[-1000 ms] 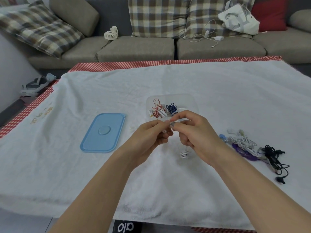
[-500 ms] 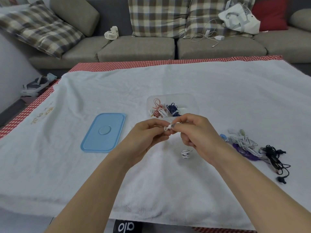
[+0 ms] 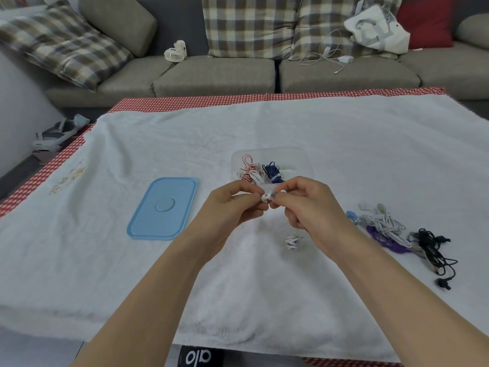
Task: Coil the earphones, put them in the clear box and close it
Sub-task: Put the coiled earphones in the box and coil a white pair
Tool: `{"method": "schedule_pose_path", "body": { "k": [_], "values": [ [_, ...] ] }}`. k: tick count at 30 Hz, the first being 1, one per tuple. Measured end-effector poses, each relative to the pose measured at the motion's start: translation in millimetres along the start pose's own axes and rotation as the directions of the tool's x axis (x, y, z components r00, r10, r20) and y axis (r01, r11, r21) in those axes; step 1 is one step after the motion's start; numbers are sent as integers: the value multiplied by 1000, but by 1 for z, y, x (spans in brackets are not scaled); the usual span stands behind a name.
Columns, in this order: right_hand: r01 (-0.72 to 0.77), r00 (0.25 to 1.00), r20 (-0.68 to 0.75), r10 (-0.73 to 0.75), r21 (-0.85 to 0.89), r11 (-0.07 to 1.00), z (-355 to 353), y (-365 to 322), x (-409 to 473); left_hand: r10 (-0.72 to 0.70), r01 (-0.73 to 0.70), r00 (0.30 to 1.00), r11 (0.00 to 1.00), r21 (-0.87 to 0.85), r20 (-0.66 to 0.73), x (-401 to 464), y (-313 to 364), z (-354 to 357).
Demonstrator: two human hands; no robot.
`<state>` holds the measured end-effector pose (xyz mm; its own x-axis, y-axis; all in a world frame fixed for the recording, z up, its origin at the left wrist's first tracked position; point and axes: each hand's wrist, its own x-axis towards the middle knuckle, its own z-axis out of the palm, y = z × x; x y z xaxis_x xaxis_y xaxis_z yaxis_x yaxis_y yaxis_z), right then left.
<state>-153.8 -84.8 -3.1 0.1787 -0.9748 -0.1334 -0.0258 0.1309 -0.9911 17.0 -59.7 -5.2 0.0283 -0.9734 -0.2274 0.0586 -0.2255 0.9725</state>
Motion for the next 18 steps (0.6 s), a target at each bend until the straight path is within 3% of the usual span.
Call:
{"method": "schedule_pose_path", "body": {
  "k": [11, 18],
  "values": [
    [-65, 997, -29, 68, 84, 994, -2, -5, -1, 111, -112, 993, 993, 35, 29, -5, 2, 4],
    [-177, 984, 63, 169, 157, 972, -5, -9, -2, 144, -145, 988, 989, 37, 48, -5, 3, 6]
  ]
}}
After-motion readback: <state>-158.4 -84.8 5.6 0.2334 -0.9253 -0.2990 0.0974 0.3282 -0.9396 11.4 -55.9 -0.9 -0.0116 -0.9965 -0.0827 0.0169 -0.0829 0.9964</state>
